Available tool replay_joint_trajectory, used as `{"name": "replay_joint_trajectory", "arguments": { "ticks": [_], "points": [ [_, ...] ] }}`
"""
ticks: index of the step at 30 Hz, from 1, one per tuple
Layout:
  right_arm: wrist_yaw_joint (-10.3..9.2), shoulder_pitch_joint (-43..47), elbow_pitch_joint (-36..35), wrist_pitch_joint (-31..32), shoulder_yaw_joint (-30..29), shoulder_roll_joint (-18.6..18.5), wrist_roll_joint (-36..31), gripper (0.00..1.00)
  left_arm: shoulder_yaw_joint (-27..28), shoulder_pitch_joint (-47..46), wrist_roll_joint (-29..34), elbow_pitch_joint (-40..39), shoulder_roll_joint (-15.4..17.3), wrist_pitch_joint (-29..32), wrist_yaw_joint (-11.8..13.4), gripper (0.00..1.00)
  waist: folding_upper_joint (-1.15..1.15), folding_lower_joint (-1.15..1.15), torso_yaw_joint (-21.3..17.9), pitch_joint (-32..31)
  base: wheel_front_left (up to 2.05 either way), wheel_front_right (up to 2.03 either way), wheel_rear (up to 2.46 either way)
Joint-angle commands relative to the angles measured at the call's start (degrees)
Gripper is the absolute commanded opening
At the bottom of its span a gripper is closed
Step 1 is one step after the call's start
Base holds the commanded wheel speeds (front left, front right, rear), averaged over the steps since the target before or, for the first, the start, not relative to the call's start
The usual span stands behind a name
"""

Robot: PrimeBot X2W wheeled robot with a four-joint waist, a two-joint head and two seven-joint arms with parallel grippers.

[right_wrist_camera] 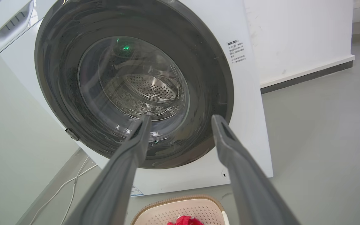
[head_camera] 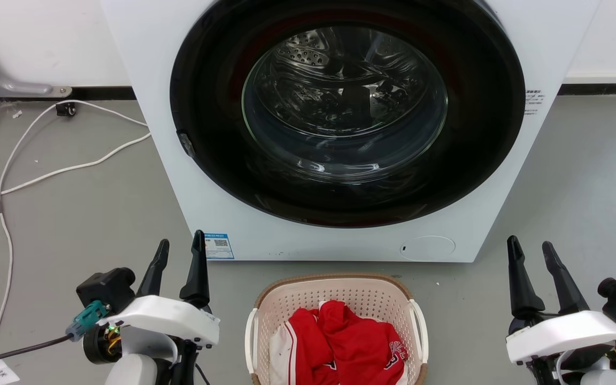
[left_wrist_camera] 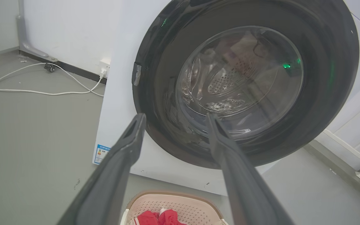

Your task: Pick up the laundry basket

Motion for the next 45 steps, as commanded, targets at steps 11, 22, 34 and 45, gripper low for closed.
{"name": "replay_joint_trajectory", "arguments": {
  "ticks": [11, 22, 34, 45],
  "points": [
    [0.0, 0.56, -1.87, -0.88, 0.08, -0.04, -7.64, 1.0, -1.19, -1.98, 7.12, 0.2, 0.68, -2.07, 1.04, 1.0, 0.0, 0.0, 0.3, -0.09, 0.0, 0.0, 0.0],
    [0.0, 0.77, -2.64, -0.96, -0.43, -0.04, -13.06, 1.0, -2.0, -2.26, 11.88, 1.39, 0.6, -3.43, 0.93, 1.0, 0.0, 0.0, 0.2, -0.06, 0.0, 0.0, 0.0],
    [-0.01, 1.03, -3.11, -1.46, -0.25, -0.03, -18.92, 1.0, -2.83, -2.8, 17.74, 2.76, 0.33, -4.86, 1.49, 1.0, 0.0, 0.0, 0.21, -0.01, 0.0, 0.0, 0.0],
    [-0.01, 1.5, -3.49, -2.05, -0.31, -0.02, -23.49, 1.0, -2.92, -2.92, 22.47, 3.87, 0.21, -6.08, 2.04, 1.0, 0.0, 0.0, 0.28, -0.27, 0.0, 0.0, 0.0]
  ]
}}
